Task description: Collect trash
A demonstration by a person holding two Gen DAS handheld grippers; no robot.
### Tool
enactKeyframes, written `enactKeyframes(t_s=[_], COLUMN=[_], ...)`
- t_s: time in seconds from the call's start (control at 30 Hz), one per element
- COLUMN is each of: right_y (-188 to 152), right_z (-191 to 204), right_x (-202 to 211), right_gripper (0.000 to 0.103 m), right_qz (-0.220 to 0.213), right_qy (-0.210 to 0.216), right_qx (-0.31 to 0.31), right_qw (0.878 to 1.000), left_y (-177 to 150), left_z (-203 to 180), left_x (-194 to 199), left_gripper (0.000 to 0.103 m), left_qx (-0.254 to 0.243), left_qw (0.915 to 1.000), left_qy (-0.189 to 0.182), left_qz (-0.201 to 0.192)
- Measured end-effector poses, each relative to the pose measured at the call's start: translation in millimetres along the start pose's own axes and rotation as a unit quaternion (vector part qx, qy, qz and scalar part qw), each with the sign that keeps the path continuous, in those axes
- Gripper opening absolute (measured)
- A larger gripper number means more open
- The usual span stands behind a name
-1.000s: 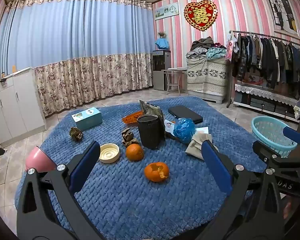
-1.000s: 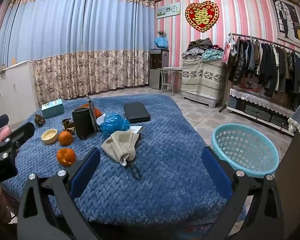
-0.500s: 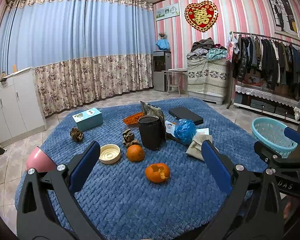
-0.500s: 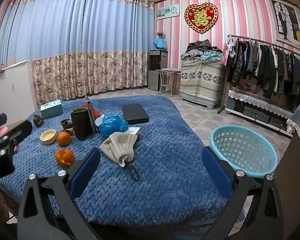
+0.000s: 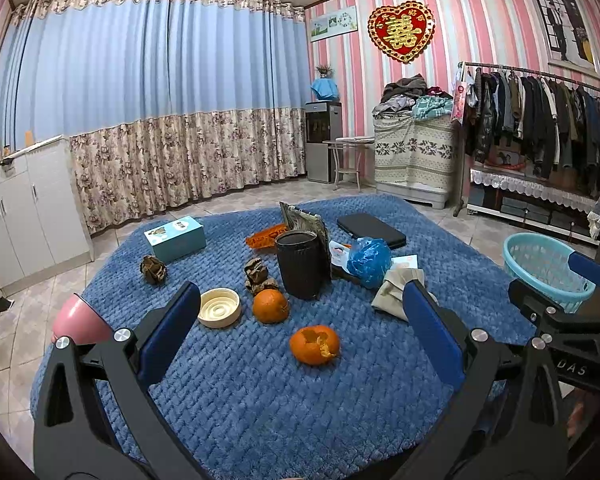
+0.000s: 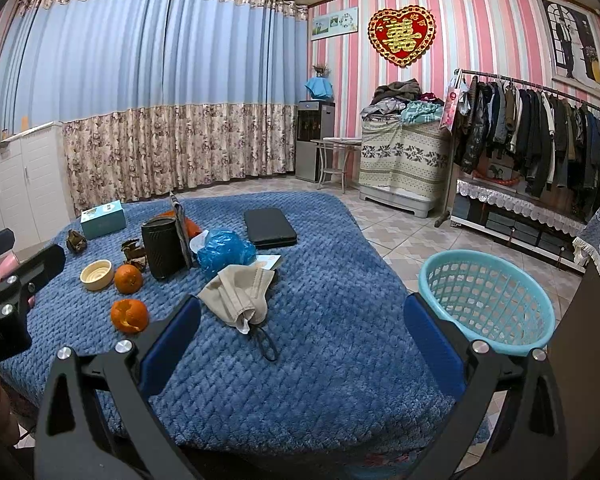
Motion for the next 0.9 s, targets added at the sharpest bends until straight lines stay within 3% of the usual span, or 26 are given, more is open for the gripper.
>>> enactKeyframes(t_s=[0.9], right_y=[-0.2], right_z=[-1.2], right_x=[0.7], right_gripper=[0.099], right_qz=[-0.001], right_qy=[0.0], right_qx=[0.0], right_qw=[1.0], left_y=[-1.0], left_z=[-0.3], left_x=[0.1], left_gripper=[0.098], left_qx=[0.0], left_qw=[1.0], left_qy=[0.0], left_qz=[0.001])
Point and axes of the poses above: each gripper's, at about its wrist camera, not at the fingertips, and x roughly against the way its jaws point, z to its left, y to its top, the point moved 6 cm from there along -x, roughly the way its jaws point, and after that the axes turned 5 degrees about -z, right-handed, at the moved point
